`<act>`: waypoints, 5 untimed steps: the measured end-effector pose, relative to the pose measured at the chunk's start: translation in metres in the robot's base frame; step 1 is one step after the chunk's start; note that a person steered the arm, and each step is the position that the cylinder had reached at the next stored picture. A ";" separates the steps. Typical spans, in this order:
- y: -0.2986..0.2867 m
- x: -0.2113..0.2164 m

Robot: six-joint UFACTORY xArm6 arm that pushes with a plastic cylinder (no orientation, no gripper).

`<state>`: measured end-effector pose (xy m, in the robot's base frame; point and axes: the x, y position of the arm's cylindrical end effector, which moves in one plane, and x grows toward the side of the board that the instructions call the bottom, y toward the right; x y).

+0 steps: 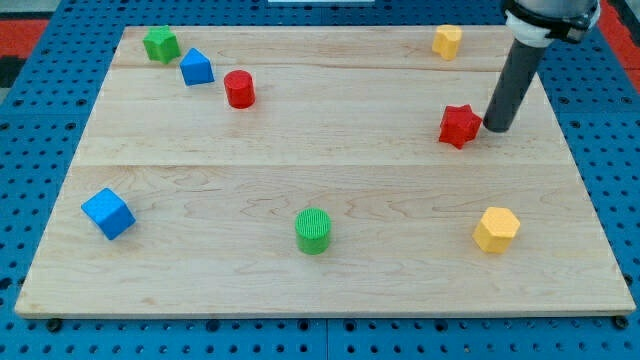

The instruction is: Move the red star left a bit and down

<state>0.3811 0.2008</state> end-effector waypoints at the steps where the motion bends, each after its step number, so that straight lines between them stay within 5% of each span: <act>1: -0.047 -0.011; 2: -0.097 0.001; 5: -0.040 0.077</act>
